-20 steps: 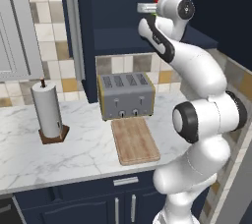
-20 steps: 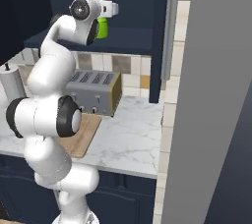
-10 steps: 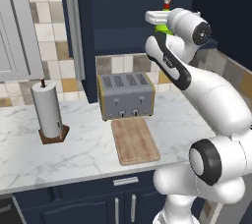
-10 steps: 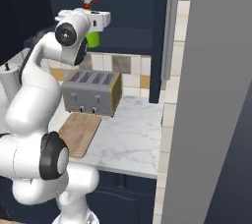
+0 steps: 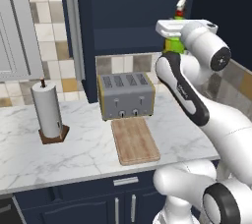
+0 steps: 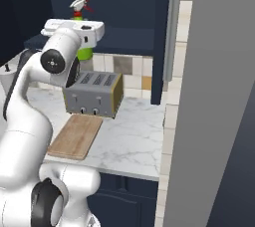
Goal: Grab the spray bottle from the cabinet, then place it next to the cutting board for sanitizing. Then grab the dish brush from the countertop next to the sink and place it next to the cutting board.
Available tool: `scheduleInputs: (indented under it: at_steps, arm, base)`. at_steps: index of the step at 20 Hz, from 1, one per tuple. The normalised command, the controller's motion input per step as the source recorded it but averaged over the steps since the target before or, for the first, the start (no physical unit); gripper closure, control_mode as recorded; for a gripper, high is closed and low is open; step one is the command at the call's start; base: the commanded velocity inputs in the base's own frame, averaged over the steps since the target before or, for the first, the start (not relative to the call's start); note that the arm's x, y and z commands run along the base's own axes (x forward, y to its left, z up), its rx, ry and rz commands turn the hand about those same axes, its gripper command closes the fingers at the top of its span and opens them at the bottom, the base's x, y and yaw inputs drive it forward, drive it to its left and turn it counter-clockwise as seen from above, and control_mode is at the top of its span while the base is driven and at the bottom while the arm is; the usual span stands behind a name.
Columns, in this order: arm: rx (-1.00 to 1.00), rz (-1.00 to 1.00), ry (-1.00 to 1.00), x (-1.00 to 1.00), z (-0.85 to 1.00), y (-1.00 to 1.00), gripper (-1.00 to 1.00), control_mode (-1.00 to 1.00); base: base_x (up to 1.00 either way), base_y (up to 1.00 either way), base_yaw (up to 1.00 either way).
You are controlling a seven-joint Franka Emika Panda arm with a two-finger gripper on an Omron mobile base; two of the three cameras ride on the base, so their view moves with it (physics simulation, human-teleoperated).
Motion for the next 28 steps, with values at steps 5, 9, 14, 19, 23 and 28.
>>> scheduleInputs:
  at_steps: [5,9,14,19,23,28]
  arm:
    - [-0.02,0.13,0.02,-1.0,-0.05,-0.05,1.0,-1.0]
    - [-0.08,0.29,-0.03,-0.67,-0.34,-0.09,1.0,-1.0]
    - [-0.07,0.27,-0.17,-0.53,-0.57,-0.01,1.0,-1.0]
    - [-0.03,0.21,-0.2,-0.12,-0.91,0.08,1.0,-1.0]
    - [0.0,0.15,-0.05,0.02,-0.52,0.0,1.0,-1.0]
    - [0.0,0.25,0.0,0.15,-0.47,0.0,1.0,-1.0]
  base:
    - [0.0,0.0,0.0]
    - [0.0,0.0,0.0]
    - [0.0,0.0,0.0]
    - [0.0,0.0,0.0]
    - [0.0,0.0,0.0]
    - [0.0,0.0,0.0]
